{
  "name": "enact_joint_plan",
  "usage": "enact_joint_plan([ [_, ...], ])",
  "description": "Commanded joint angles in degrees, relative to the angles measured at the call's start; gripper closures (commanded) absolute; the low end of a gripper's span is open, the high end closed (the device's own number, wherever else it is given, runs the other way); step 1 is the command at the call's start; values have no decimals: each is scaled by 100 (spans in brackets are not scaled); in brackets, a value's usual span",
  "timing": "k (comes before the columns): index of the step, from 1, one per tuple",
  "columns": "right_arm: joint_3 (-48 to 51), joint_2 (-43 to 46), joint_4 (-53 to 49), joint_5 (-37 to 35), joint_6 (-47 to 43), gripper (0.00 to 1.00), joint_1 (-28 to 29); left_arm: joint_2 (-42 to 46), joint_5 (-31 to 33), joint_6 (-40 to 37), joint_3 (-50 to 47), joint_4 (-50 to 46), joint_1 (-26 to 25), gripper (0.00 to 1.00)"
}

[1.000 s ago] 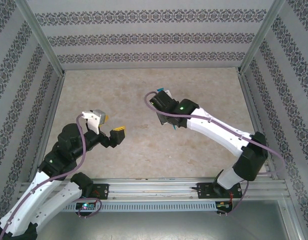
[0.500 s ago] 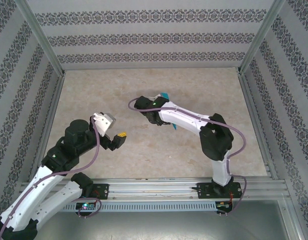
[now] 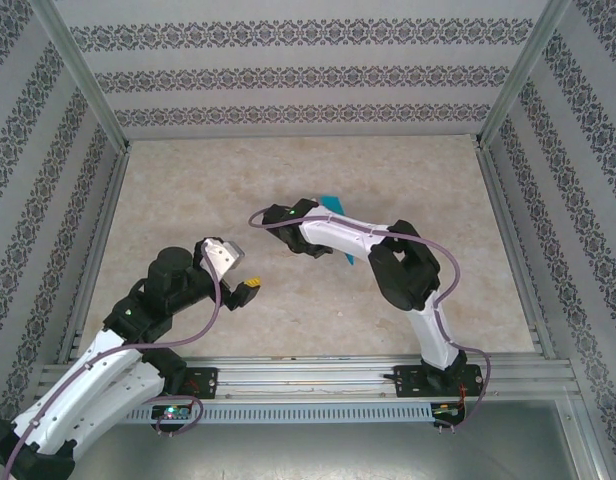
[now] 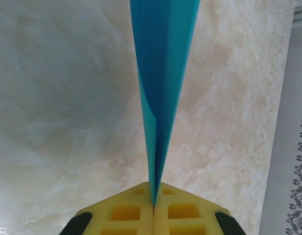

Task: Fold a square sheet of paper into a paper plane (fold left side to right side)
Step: Turn over the paper at the center of the table.

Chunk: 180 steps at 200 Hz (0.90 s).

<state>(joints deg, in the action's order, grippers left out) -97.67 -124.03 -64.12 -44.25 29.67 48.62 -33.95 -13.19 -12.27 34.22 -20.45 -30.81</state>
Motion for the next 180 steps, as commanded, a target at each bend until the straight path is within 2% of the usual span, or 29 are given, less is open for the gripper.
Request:
enact_joint_plan([
  [1, -177, -210, -180, -136, 130, 92, 83, 61, 91, -153, 20, 210, -44, 0],
  [82, -181, -482, 22, 352, 76, 72, 103, -225, -35, 43, 55, 275, -42, 0],
  [180, -42, 78, 233, 1251, 47, 45, -80, -127, -75, 266, 213, 61, -40, 0],
])
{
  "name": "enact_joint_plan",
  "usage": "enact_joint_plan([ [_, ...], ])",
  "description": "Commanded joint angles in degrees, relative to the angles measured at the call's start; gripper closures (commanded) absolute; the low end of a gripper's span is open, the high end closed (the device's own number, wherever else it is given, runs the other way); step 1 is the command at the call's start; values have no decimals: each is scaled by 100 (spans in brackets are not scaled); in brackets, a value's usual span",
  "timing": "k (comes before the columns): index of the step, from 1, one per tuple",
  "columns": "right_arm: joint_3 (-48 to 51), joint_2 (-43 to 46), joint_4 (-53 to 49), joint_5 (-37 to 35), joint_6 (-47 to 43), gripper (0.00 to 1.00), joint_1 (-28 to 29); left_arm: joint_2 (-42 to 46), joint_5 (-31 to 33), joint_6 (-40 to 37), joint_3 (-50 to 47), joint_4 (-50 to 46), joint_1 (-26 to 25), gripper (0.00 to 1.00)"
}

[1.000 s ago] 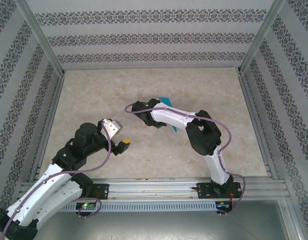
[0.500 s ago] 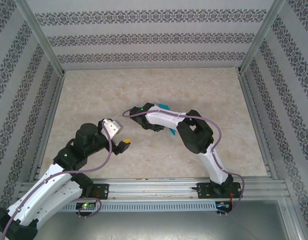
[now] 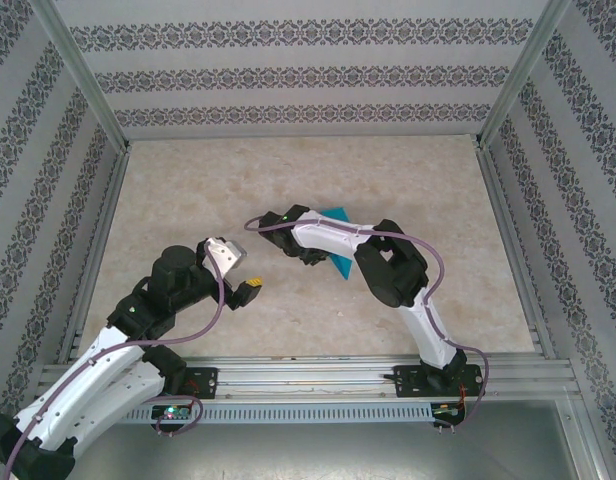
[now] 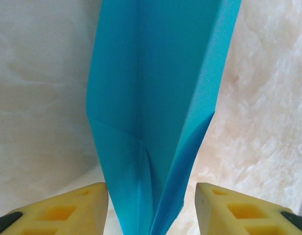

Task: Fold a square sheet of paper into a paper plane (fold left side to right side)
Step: Turn over the paper at the center of the table.

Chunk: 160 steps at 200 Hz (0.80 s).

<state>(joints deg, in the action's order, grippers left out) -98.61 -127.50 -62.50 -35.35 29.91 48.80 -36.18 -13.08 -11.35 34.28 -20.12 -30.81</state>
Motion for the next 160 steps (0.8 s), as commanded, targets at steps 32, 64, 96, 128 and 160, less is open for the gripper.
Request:
enact_joint_plan([
  [32, 324, 927, 410, 894, 59, 39, -255, 138, -161, 551, 389, -94, -44, 0],
  [64, 922, 1633, 895, 1390, 93, 38, -548, 10, -226, 1387, 504, -89, -39, 0],
  [96, 2096, 2626, 2117, 2317, 59, 36, -1014, -636, -269, 2451, 631, -5, -48, 0],
  [128, 3370, 3571, 3342, 3203, -40, 35, -1551, -1495, -300, 3321, 646, 480, -53, 5],
  [160, 4446, 4358, 4283, 3920, -139, 30, -2061, -2489, -343, 4308, 636, 1325, -68, 13],
])
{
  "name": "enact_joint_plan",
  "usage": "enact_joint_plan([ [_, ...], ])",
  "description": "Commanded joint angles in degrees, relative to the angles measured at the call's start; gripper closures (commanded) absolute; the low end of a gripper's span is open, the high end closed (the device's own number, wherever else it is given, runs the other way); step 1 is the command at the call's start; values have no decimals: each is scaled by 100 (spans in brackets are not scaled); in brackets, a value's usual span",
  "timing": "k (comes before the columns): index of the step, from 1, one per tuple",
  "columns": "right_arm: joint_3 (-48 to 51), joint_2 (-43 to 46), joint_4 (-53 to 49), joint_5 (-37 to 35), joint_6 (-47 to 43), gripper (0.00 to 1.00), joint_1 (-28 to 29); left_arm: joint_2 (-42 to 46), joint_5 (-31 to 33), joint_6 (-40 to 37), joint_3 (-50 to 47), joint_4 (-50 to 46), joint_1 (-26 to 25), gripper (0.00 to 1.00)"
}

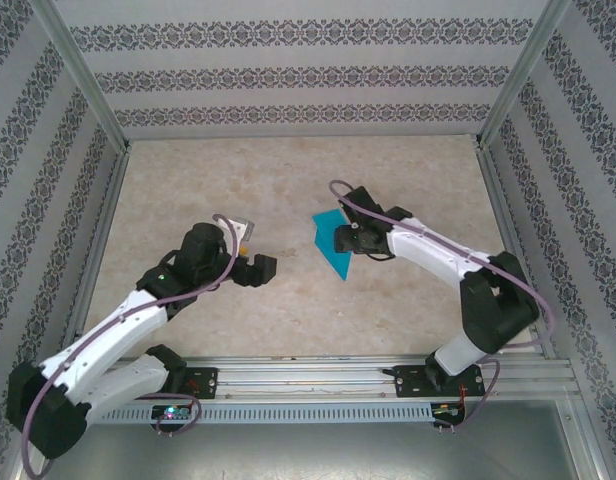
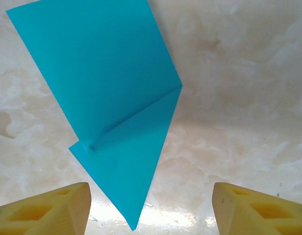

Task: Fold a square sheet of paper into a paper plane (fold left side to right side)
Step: Turn over the paper at the center of the table, then fold the wing for the fifth time at the center of the table.

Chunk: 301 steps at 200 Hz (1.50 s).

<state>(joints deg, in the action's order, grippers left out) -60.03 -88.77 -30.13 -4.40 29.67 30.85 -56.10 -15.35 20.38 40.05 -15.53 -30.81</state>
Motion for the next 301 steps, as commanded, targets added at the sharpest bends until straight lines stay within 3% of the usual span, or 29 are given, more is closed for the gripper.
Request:
enact_joint_plan([
  [1, 624, 506, 1080, 852, -117, 30, -283, -529, -125, 1169, 70, 889, -67, 13],
  [84, 2772, 2059, 3172, 2441, 303, 2, -1531, -2952, -691, 2709, 709, 2667, -169, 34],
  [116, 3234, 2382, 3660, 2831, 564, 2, -1933, -3817, -909, 2911, 1211, 3063, -214, 40],
  [211, 3538, 2819, 3577, 3263, 448, 2, -2439, -5607, -992, 3127, 2367, 3376, -259, 50],
  [257, 3535, 2901, 3452, 3522, 342, 3, -2510, -6125, -1052, 3099, 2754, 3433, -251, 66],
  [301, 3493, 2903, 3392, 3943, 189, 12, -2609, -6046, -1092, 2963, 2612, 3696, -235, 97],
])
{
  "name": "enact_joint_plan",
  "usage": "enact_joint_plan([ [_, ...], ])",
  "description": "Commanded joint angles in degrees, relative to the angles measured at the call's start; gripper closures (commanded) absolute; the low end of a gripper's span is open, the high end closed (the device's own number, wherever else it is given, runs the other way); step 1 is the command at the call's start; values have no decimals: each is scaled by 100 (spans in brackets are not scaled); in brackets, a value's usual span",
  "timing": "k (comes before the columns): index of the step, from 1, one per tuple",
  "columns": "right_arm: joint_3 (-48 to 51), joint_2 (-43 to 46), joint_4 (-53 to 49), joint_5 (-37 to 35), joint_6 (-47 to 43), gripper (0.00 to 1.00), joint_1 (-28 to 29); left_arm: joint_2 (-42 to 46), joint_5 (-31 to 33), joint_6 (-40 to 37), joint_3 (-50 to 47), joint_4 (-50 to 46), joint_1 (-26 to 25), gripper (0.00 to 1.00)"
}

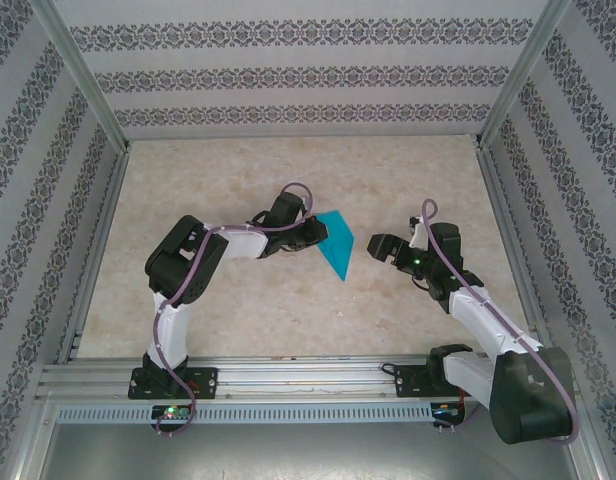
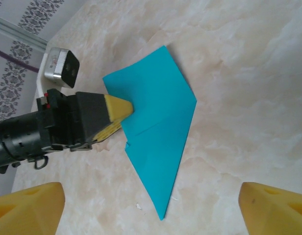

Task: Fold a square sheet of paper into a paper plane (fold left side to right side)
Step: Fold the wing for the fifth time at the center of the table.

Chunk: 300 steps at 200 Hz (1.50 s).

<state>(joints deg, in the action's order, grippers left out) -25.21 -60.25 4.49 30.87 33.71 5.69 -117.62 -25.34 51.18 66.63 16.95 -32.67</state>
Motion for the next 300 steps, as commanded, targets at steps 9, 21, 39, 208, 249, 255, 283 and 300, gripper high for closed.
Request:
enact_joint_plan([
  [9, -36, 7, -116, 550, -280, 13, -112, 228, -176, -194, -154, 499, -30, 100],
  [21, -87, -58, -142, 744, -380, 13, -121, 424, -319, -267, -348, 597, 16, 100],
  [39, -182, -209, -130, 1093, -525, 12, -123, 781, -659, -368, -734, 822, 114, 100],
  [208, -721, -2463, 1994, 3546, -730, 15, 921, 2200, -3047, -479, -3077, 3353, 384, 100],
  [249, -848, -2461, 1834, 3493, -765, 34, 829, 2268, -2863, -873, -3056, 2632, 384, 100],
  [255, -862, -2459, 1811, 3485, -777, 36, 816, 2270, -2849, -880, -3060, 2621, 384, 100],
  [283, -932, -2482, 1721, 3419, -778, 45, 730, 2261, -2811, -892, -3103, 2580, 384, 100],
  [300, -966, -2501, 1665, 3382, -791, 50, 688, 2252, -2792, -903, -3113, 2556, 384, 100],
])
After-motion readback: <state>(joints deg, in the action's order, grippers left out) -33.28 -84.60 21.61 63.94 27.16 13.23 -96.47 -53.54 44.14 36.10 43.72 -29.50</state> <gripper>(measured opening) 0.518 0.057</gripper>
